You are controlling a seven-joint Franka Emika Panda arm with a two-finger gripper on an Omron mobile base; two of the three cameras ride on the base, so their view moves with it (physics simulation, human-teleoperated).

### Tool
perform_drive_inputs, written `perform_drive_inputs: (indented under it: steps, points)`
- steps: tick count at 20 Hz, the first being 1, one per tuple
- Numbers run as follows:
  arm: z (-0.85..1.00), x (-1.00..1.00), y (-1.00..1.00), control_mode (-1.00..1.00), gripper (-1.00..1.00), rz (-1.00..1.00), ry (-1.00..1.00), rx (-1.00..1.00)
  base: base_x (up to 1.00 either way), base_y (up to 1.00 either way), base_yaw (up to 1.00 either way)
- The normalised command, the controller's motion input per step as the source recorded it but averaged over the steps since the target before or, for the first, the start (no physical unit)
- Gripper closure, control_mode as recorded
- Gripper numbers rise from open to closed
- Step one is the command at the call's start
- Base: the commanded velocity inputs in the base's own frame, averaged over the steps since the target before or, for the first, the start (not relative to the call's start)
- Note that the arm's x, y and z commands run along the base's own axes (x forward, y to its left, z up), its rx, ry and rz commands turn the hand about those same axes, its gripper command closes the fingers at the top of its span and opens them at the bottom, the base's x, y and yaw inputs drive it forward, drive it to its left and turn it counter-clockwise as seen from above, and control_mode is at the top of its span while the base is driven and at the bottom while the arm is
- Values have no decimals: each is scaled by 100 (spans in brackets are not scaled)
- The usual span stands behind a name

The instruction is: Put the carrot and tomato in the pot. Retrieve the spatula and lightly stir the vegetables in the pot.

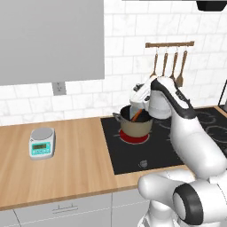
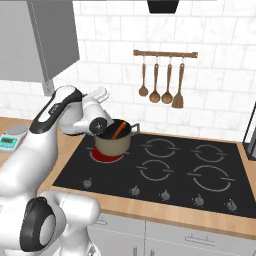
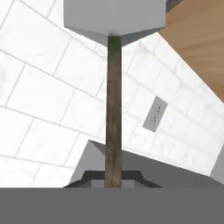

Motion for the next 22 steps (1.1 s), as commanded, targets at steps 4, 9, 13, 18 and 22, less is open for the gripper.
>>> perform_drive_inputs:
  steps: [4, 9, 13, 18, 22]
  points:
    - [17, 0, -35, -100, 100, -28, -2, 33, 0, 0, 0]
    - [0, 4, -39, -100, 100, -28, 0, 43, 0, 0, 0]
    - [-8, 23, -37, -100, 100, -30, 0, 29, 0, 0, 0]
    - [-46, 1, -30, -100, 100, -28, 5, 23, 0, 0, 0]
    - [-36, 0, -21, -100, 100, -24, 2, 21, 0, 0, 0]
